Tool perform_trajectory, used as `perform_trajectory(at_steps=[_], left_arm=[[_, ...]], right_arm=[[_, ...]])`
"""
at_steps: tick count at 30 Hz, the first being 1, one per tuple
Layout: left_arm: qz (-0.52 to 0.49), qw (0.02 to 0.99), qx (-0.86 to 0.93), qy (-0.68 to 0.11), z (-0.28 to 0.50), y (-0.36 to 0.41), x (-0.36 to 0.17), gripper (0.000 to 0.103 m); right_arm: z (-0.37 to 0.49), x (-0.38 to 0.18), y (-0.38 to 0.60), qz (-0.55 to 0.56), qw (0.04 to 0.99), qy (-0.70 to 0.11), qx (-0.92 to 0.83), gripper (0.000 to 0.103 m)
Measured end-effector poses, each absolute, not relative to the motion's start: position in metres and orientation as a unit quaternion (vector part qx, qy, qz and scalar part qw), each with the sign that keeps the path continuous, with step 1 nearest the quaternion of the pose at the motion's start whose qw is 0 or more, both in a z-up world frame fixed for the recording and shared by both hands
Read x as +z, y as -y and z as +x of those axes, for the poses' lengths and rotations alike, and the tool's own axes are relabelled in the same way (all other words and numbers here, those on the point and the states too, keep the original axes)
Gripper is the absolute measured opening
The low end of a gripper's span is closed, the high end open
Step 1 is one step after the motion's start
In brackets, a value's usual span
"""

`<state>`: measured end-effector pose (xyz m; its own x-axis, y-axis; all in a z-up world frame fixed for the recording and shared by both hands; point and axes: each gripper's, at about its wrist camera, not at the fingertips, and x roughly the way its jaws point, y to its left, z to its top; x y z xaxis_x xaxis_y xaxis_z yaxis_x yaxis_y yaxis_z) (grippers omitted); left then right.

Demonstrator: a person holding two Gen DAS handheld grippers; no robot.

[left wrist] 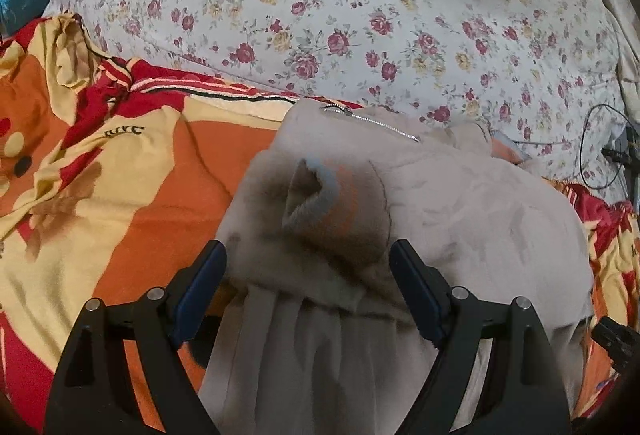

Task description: Fold large clothes

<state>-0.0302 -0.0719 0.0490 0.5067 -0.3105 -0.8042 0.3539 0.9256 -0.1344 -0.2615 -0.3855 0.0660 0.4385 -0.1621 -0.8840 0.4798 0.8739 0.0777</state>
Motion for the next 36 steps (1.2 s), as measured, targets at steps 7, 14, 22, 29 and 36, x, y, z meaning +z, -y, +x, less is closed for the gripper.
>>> perform_trajectory(at_steps=[7, 14, 22, 29, 36], left_arm=[[0.038, 0.854, -0.211, -0.474, -0.063, 0.055, 0.056, 0.084], [0.034, 0.851, -0.209, -0.48, -0.103, 0.016, 0.062, 0.084], [0.033, 0.843, -0.195, -0.501, -0.138, -0.028, 0.057, 0.084], [0.026, 0.834, -0.191, -0.516, -0.157, -0.043, 0.047, 0.084], [0.04, 0.836, -0.196, -0.511, -0.172, -0.041, 0.046, 0.084]], right_arm=[[-0.295, 0.063, 0.369, 0.186, 0.826, -0.508, -0.158, 0.066], [-0.304, 0.042, 0.376, 0.244, 0.824, -0.487, -0.159, 0.07], [-0.306, 0.045, 0.363, 0.188, 0.844, -0.481, -0.146, 0.0], [-0.328, 0.031, 0.383, 0.195, 0.832, -0.486, -0.184, 0.0], [-0.355, 0.059, 0.373, 0.251, 0.836, -0.468, -0.137, 0.061]])
